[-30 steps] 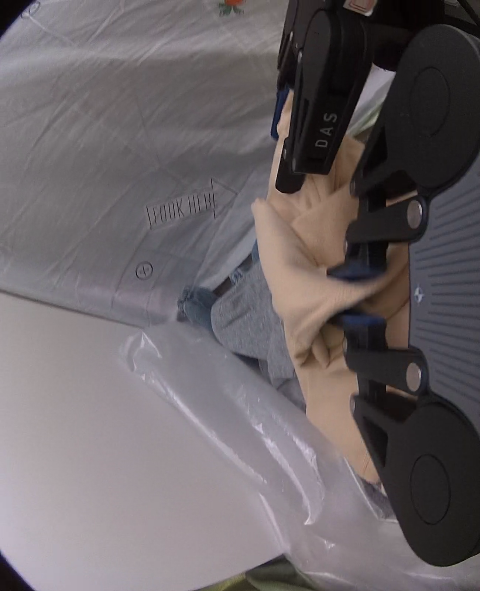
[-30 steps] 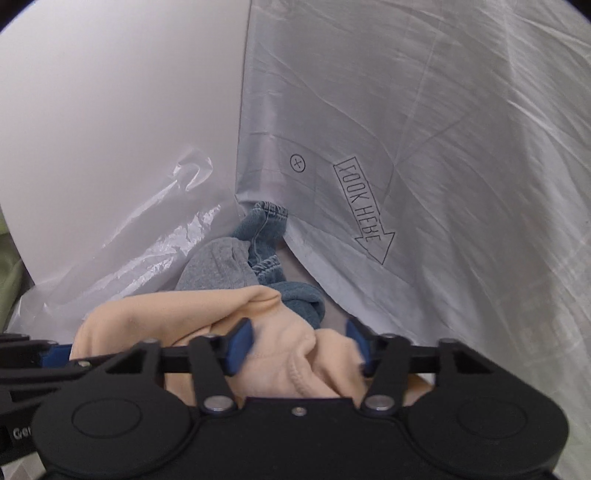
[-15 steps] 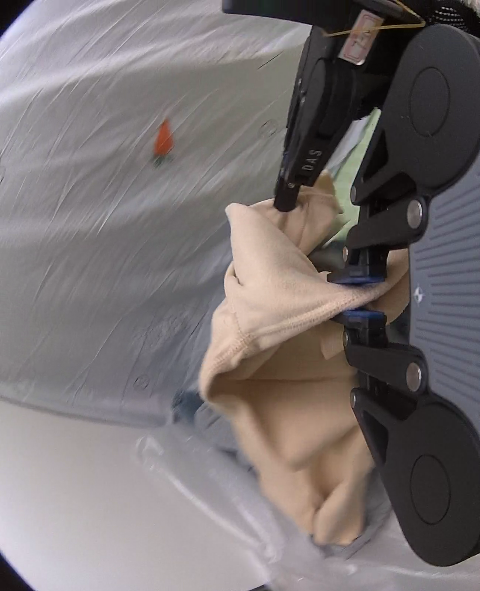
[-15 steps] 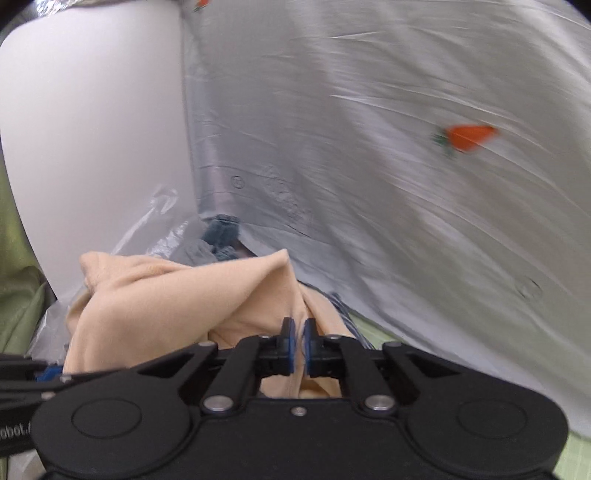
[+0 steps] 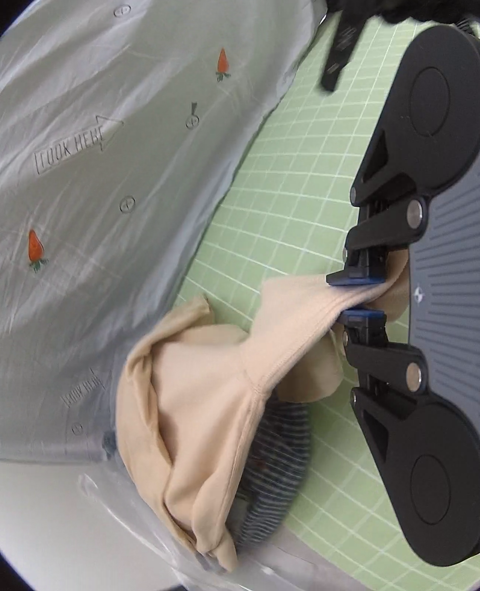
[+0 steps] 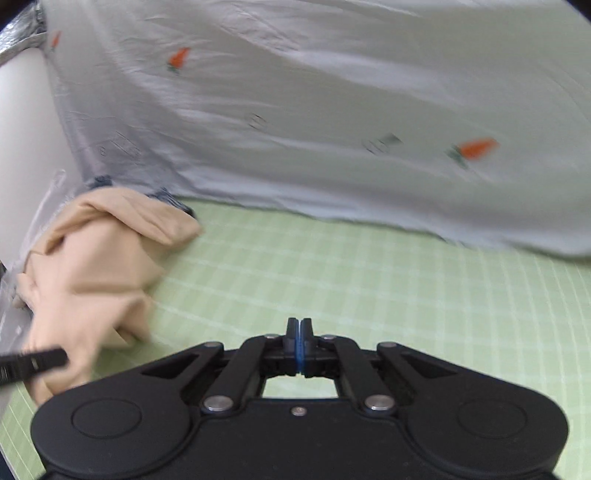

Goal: Fold clothes
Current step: 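Lift the beige sweater with both grippers and lay it on the mat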

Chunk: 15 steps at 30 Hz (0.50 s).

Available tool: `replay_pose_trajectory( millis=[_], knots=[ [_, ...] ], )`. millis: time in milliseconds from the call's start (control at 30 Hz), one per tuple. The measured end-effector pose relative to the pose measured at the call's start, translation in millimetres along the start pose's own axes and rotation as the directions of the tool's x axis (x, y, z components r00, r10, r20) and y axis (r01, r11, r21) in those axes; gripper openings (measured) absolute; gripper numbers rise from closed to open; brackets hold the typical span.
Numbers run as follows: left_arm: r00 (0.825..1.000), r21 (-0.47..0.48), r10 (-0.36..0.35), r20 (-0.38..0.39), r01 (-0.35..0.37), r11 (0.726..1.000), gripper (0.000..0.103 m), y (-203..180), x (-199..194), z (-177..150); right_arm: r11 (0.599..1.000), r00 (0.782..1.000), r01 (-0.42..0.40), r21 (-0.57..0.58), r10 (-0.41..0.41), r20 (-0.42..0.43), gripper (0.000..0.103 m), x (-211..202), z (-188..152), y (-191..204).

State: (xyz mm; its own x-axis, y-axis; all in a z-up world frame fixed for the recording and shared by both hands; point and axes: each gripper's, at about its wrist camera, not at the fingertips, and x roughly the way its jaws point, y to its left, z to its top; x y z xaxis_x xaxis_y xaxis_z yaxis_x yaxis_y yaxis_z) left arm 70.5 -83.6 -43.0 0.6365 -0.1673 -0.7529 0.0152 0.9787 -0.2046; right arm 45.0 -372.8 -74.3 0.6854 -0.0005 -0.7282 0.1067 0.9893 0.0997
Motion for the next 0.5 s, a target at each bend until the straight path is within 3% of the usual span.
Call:
replay_pose_trajectory(
  millis=[133, 300, 400, 500],
  knots=[
    [1.000, 0.009, -0.001, 0.013, 0.001, 1.000, 0.012, -35.8, -10.2, -17.1, 0.999, 0.998, 0.017, 0.044, -0.014, -0.069, 0.001, -21.8, -46.3, -50.7],
    [0.992, 0.038, -0.117, -0.047, 0.119, 0.992, 0.012, -118.7, -5.0, -54.2, 0.993, 0.991, 0.039, 0.112, -0.024, -0.134, 0.003, -46.8, -96.9, -104.6],
    [0.967, 0.055, -0.216, -0.134, 0.225, 0.973, 0.015, -177.4, 8.8, -88.2, 0.984, 0.987, 0.083, 0.157, -0.060, -0.150, 0.010, -63.7, -118.6, -140.1],
    [0.939, 0.058, -0.255, -0.231, 0.275, 0.960, 0.019, -215.9, 21.4, -112.7, 0.967, 0.982, 0.138, 0.215, -0.105, -0.158, 0.016, -78.7, -134.2, -171.6]
  ],
)
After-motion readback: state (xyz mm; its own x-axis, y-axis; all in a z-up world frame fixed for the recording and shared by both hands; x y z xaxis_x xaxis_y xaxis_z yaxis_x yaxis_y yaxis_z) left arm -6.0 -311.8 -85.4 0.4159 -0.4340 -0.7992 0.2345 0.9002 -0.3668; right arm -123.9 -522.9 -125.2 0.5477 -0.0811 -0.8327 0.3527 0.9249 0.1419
